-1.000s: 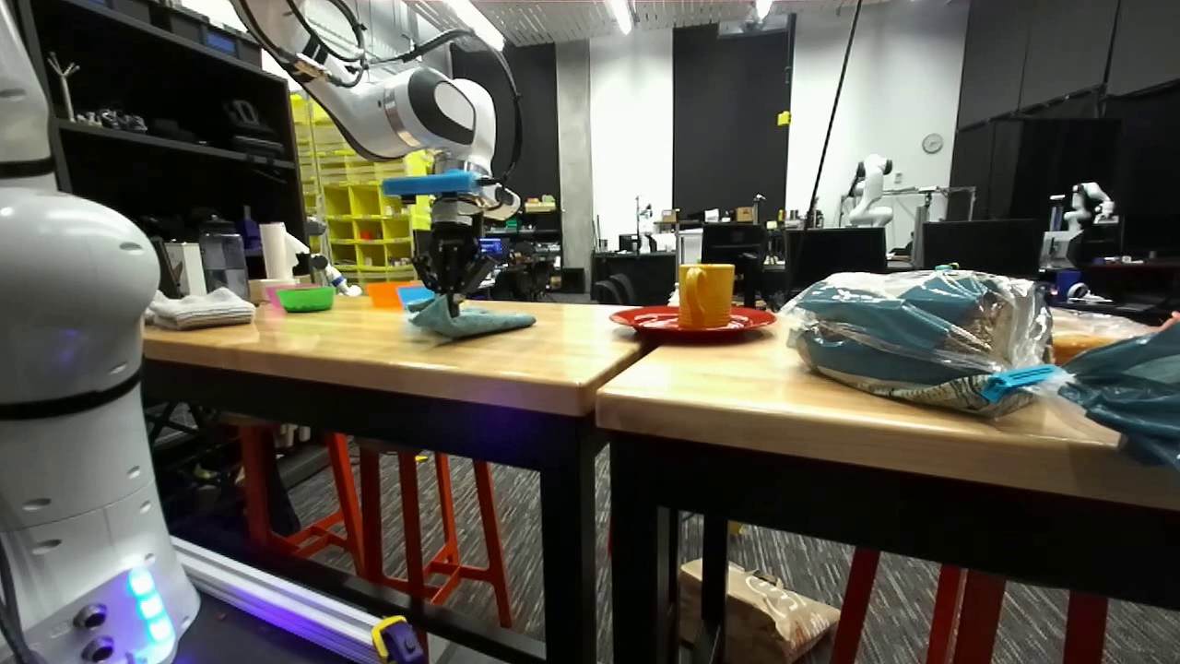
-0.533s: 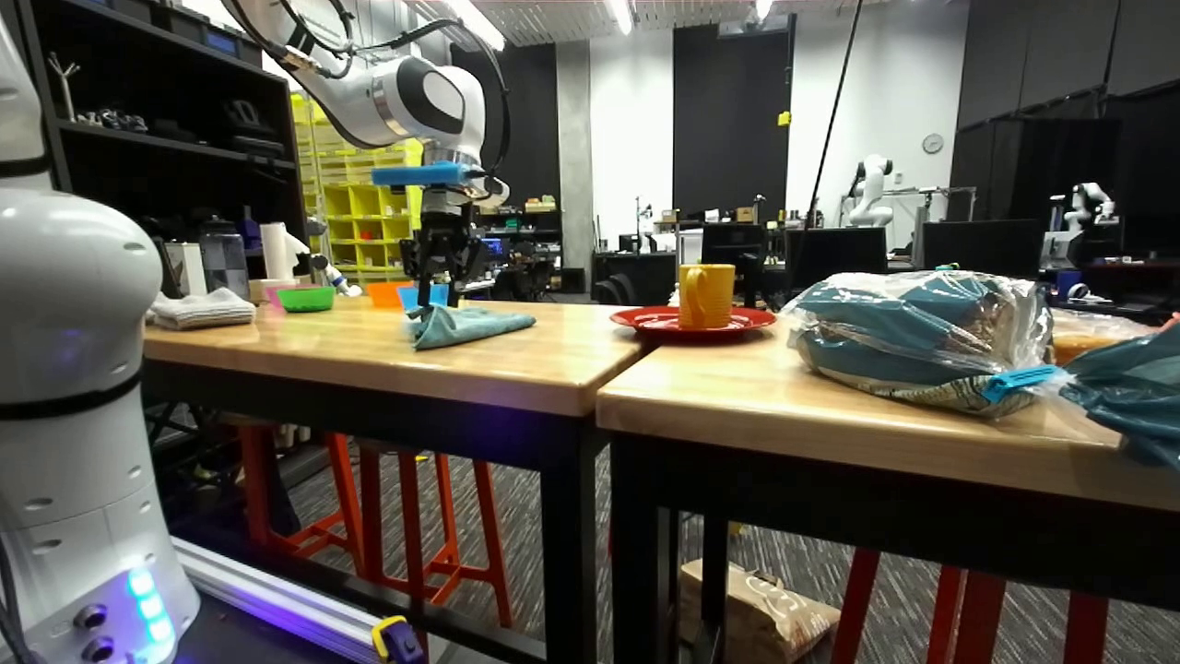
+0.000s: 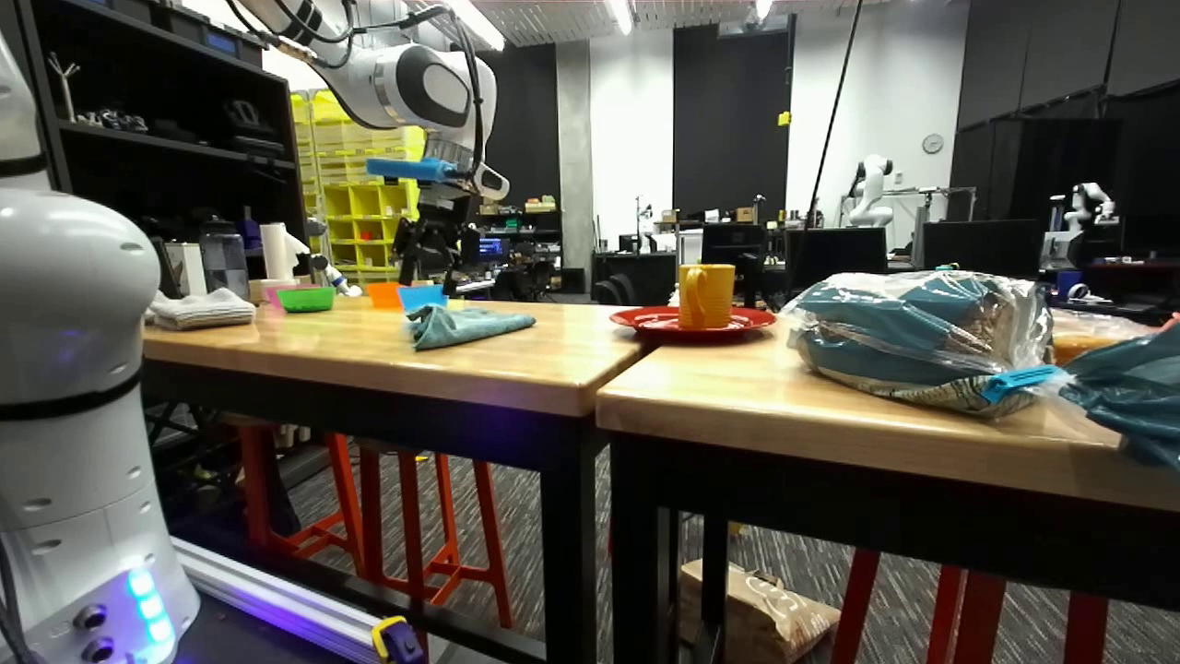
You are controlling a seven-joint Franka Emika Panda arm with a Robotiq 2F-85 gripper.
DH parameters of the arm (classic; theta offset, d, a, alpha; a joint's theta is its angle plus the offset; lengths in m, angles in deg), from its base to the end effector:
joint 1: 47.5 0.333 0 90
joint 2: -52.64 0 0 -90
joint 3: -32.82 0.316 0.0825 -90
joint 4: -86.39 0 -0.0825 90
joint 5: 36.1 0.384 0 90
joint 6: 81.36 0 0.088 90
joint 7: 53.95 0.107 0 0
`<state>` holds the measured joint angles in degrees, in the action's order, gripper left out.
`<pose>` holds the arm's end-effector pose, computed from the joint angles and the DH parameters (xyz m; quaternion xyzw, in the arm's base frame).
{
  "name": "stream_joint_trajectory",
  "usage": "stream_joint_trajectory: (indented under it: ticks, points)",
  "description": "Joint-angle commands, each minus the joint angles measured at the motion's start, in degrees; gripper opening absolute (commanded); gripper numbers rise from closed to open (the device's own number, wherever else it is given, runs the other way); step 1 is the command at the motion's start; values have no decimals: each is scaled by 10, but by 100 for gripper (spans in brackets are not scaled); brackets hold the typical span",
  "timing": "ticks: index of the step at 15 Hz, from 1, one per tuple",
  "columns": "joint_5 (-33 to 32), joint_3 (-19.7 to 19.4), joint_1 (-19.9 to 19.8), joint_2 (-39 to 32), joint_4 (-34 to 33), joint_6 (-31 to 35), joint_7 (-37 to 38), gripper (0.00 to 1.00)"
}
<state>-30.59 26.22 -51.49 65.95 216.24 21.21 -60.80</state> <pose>0.4414 -0.0756 0.4365 -0.9897 0.0453 0.1123 0.0761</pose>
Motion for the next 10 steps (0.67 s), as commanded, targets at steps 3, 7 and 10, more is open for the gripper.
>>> stream_joint_trajectory:
  ticks: [3,7,10]
  points:
    - [54,-18,-22,29,21,-8,56,100]
    - [58,-26,-37,31,37,-5,80,100]
    - [57,-32,-47,34,50,-5,97,100]
